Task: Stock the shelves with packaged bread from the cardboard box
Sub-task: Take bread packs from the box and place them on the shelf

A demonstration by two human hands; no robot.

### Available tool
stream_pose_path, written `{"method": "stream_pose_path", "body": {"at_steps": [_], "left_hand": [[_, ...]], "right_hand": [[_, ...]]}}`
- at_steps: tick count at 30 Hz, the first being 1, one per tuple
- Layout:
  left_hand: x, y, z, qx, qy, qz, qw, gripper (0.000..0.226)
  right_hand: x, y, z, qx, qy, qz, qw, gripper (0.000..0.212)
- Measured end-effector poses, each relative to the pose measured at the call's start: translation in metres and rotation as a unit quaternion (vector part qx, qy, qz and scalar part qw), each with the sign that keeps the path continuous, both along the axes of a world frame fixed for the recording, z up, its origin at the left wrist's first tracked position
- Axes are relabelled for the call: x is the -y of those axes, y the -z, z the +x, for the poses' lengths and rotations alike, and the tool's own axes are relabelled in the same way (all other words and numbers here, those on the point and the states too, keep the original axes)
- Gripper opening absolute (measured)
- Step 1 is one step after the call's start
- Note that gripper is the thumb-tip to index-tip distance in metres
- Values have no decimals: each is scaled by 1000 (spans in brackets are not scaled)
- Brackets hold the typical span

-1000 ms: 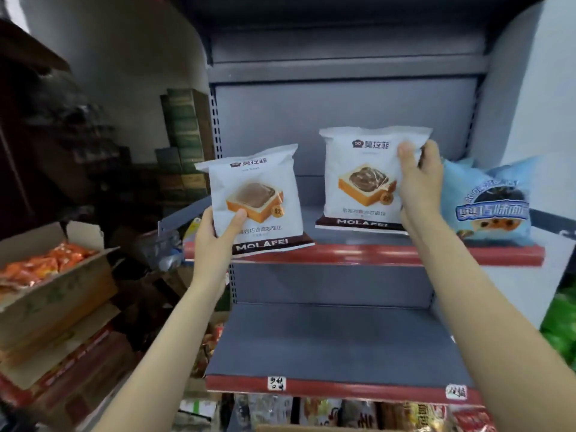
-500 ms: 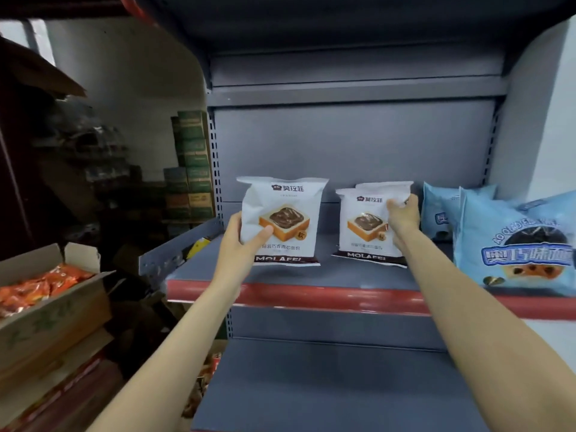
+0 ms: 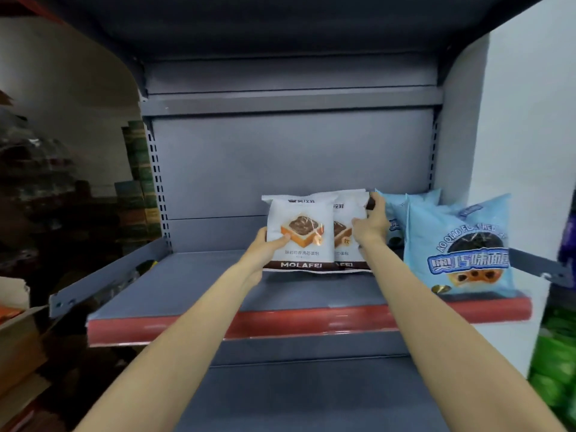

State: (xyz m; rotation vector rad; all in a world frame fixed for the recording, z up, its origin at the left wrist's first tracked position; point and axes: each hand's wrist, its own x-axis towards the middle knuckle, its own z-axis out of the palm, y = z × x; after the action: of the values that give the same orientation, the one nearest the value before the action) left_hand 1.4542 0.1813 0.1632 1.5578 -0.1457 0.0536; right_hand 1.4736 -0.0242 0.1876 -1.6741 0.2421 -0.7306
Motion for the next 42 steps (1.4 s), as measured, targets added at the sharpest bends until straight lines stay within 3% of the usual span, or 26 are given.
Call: {"method": "stream_pose_path", "body": {"at_steps": [3,6,11,14,16,20,23,28,30,32,35,38,42], "left_hand": [[11,3,9,-13,10,31,999,48],[23,6,17,0,8,100,995,48],[35,5,19,56,-39,287,955,56],[32,-1,8,57,-31,314,947,79],[26,-6,-7,70,-50,330,940,83],[11,-11,-66,215,-142,274,926,47],[-1,6,-124,326,-159,247,899,23],[-27,76,-189,488,-187,288,803,23],[-38,118,-207,511,-181,307,783,26],[-48,164,-227,477,-156,347,792,27],[-61,234,-256,339,-103,441,825,21],[-71,300,-281,147,-28,508,849,18],[-83,389,-309,-116,93,527,837,26]], "right_hand": [[-10,-11,-1,53,-21,22,998,56],[-19,-7,-10,-6,-20,-88,996,63],[-31,20,-46,18,-44,-213,976,75],[-31,34,-63,1,-45,-261,964,75],[-32,41,-77,21,-50,-270,961,69],[-39,54,-120,163,-46,-284,944,45],[-48,71,-156,234,-21,-315,919,36],[-58,131,-215,286,11,-373,882,18],[-59,168,-240,265,-5,-385,884,16],[-57,211,-263,197,-33,-398,896,18],[-47,281,-297,-17,-113,-416,902,17],[-32,354,-327,-259,-231,-389,853,25],[-23,431,-365,-426,-325,-316,783,30]]}}
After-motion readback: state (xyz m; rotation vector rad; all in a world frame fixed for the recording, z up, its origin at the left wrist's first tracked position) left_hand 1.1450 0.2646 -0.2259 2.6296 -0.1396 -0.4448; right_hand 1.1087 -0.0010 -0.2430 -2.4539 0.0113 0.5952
